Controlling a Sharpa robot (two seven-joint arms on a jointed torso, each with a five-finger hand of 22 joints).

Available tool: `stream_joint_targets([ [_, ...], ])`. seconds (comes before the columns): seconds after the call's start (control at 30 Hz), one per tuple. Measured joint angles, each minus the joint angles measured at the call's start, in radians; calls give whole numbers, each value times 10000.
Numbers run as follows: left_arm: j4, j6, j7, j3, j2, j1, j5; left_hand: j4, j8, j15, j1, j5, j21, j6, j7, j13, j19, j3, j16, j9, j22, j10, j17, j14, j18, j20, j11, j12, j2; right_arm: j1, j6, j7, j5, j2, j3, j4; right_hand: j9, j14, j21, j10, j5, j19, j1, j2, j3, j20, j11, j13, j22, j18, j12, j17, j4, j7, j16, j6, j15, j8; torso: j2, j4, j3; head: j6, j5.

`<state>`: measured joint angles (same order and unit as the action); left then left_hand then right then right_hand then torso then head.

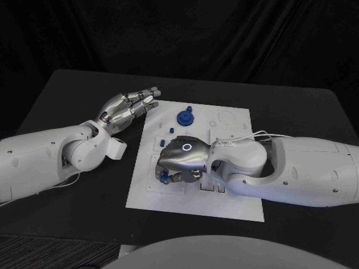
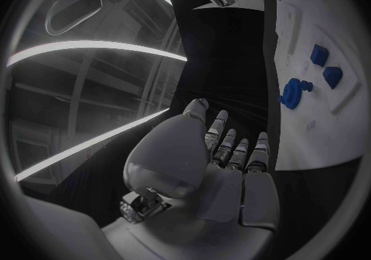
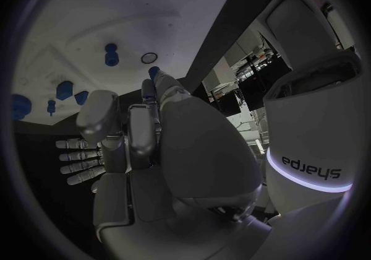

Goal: Assemble the parts on the task board

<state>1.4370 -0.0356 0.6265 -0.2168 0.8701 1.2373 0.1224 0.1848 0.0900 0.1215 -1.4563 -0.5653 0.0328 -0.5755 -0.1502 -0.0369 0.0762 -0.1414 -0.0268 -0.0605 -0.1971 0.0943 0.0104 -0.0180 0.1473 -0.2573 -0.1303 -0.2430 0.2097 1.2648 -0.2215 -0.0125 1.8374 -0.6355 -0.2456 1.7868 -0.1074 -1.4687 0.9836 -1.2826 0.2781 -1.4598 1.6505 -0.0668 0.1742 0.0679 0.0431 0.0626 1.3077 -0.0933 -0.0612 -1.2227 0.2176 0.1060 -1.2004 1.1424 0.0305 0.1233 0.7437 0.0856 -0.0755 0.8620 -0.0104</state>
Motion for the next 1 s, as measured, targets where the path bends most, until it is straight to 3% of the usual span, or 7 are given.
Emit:
stream_joint_targets([
  [0.53,-76,-102,-35,2,-94,-1,0,0,0,74,-1,0,0,0,0,2,88,55,-79,2,-118,-37,18,-75,-2,-162,-37,0,0,-1,499,-264,637,-18,0,19,-6,0,-53,36,-48,1,-102,-110,68,0,36,6,-1,-3,-4,83,45,-37,0,37,0,-78,-22,-15,10,72,9],
  [1.0,-122,-195,-89,-2,-172,-8,0,0,0,110,-1,0,41,1,1,3,161,111,-117,2,-215,-37,36,-111,-3,-234,-36,1,0,-5,639,-313,717,74,28,-89,-11,0,-89,35,-128,37,-171,-94,68,37,34,12,-3,-4,-6,120,46,-126,52,126,0,-189,-12,4,3,94,-20],
])
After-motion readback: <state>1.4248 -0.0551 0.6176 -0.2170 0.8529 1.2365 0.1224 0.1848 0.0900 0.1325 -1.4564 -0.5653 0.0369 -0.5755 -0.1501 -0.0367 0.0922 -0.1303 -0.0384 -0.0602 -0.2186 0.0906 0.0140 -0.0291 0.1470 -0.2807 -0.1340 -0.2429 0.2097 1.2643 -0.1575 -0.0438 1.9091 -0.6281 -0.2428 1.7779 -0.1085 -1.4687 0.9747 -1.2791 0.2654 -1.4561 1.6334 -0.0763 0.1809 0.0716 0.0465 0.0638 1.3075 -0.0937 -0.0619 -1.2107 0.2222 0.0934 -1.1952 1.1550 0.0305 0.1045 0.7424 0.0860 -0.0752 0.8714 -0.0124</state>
